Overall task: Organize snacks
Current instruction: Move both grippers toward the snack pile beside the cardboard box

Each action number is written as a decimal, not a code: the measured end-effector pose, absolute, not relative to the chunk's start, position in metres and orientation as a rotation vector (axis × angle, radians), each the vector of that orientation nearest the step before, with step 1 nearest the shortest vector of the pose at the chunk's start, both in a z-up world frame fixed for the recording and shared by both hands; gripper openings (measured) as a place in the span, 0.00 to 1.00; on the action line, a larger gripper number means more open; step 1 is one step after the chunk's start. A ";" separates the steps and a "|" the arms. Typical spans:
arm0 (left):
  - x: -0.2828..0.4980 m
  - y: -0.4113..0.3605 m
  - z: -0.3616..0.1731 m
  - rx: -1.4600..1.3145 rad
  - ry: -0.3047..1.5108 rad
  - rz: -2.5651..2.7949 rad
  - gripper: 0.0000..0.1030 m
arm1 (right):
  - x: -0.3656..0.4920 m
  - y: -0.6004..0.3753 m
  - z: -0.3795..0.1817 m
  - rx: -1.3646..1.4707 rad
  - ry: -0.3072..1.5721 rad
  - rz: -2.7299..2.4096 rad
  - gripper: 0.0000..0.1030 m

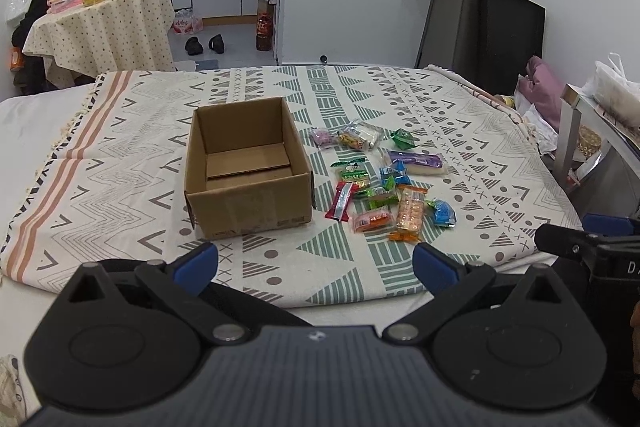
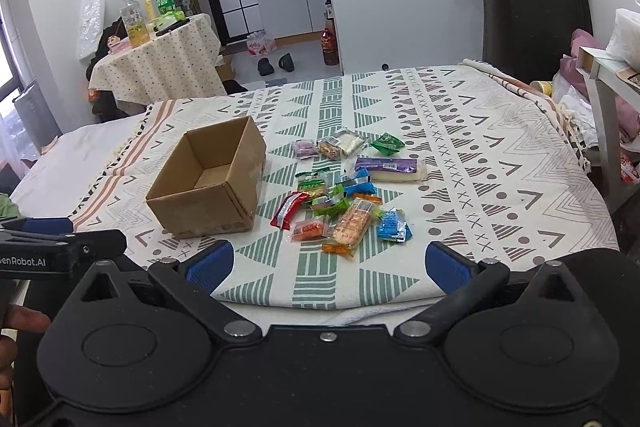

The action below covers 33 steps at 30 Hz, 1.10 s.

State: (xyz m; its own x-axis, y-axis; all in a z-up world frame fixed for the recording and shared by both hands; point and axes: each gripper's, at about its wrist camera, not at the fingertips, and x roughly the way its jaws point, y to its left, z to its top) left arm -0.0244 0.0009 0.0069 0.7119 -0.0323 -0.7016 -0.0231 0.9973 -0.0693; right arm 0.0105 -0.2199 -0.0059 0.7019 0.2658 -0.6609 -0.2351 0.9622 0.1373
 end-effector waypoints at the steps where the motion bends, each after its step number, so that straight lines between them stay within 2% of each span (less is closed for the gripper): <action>1: -0.024 0.001 0.007 -0.077 0.779 -0.008 1.00 | 0.010 -0.219 -0.006 0.041 0.744 0.277 1.00; 33: -0.017 -0.001 0.009 -0.102 0.784 -0.032 1.00 | 0.025 -0.233 -0.013 0.066 0.746 0.241 1.00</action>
